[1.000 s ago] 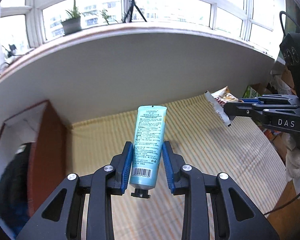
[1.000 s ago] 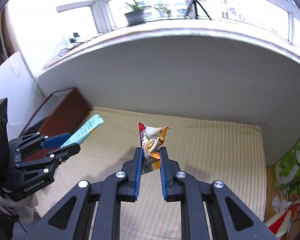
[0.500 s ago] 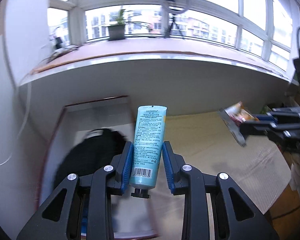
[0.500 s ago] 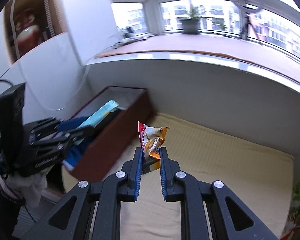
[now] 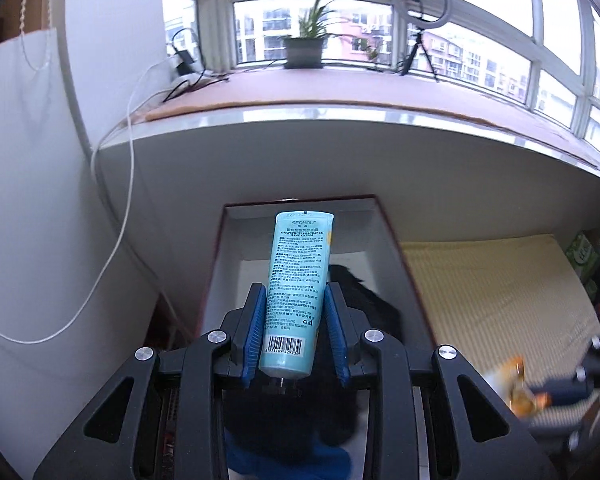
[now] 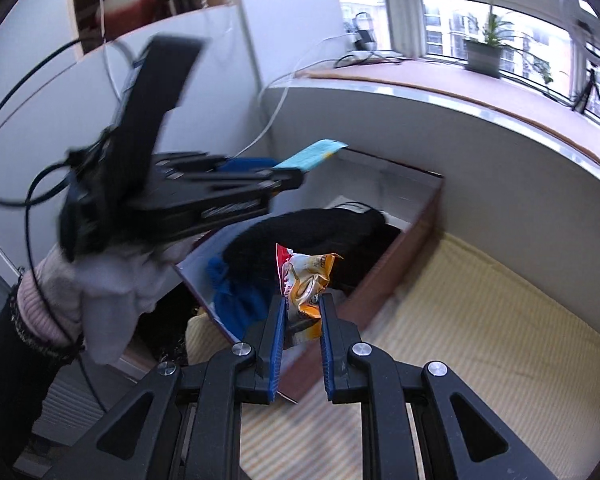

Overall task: Organize soft objects
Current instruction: 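Lift the tube with the left gripper while the right carries the packet to the shoebox, then open the left gripper over the shoebox while the right releases the packet inside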

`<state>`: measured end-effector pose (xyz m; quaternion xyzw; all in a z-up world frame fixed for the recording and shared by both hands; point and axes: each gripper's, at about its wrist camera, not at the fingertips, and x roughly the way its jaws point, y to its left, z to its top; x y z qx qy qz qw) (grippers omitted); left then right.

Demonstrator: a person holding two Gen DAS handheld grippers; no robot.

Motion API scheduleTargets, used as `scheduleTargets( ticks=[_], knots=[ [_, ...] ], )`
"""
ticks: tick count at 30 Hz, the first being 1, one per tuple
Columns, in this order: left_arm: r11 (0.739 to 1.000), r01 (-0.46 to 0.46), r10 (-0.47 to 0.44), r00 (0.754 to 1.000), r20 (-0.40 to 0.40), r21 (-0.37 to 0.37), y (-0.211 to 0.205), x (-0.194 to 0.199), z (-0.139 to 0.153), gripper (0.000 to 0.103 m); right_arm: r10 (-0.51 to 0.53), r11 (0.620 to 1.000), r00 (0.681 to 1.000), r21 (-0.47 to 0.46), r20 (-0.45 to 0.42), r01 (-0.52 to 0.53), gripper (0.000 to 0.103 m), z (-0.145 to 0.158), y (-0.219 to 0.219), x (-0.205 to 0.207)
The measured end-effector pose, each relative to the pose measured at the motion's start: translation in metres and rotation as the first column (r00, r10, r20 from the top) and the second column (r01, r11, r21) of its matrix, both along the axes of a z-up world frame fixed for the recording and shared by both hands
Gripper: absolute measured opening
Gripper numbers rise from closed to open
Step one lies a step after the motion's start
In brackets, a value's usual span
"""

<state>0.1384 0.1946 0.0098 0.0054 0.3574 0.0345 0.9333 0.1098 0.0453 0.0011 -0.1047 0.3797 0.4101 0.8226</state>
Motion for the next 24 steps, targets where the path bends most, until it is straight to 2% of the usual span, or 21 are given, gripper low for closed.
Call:
scheduleTargets(
  ticks=[5,10,19,20,21,22,23,24],
  knots=[
    [0.999,-0.027,0.027,0.999,-0.036,-0.018,0.016,0.017,-0.008,0.028,0.018,1.0,1.0,-0.005,-0.019,-0.018,0.015,-0.008,0.014,0.003],
    [0.996,-0.056,0.051,0.996,-0.068,-0.076,0.031,0.032,-0.017,0.028,0.025,0.999,0.999,-0.03,-0.028,-0.026,0.015,-0.016,0.025,0.004],
    [0.994,-0.069,0.059,0.992,-0.109,-0.087,0.039,0.048,-0.029,0.03,0.032,0.998,0.999,-0.06,-0.037,-0.034,0.016,-0.023,0.04,0.01],
    [0.994,-0.066,0.056,0.992,-0.11,-0.087,0.041,0.051,-0.03,0.032,0.028,0.998,0.999,-0.059,-0.031,-0.03,0.016,-0.023,0.04,0.01],
    [0.994,-0.062,0.052,0.992,-0.112,-0.089,0.042,0.052,-0.03,0.036,0.03,0.998,0.999,-0.058,-0.026,-0.031,0.022,-0.023,0.04,0.009],
    [0.994,-0.065,0.055,0.992,-0.112,-0.09,0.042,0.052,-0.03,0.05,0.032,0.998,0.999,-0.06,-0.026,-0.034,0.03,-0.023,0.041,0.01],
    [0.993,-0.074,0.064,0.992,-0.106,-0.087,0.043,0.052,-0.029,0.057,0.032,0.998,0.999,-0.059,-0.024,-0.033,0.047,-0.022,0.04,0.009],
    [0.993,-0.077,0.068,0.993,-0.099,-0.09,0.045,0.051,-0.027,0.057,0.026,0.998,1.0,-0.051,-0.015,-0.027,0.057,-0.022,0.039,0.009]
  ],
)
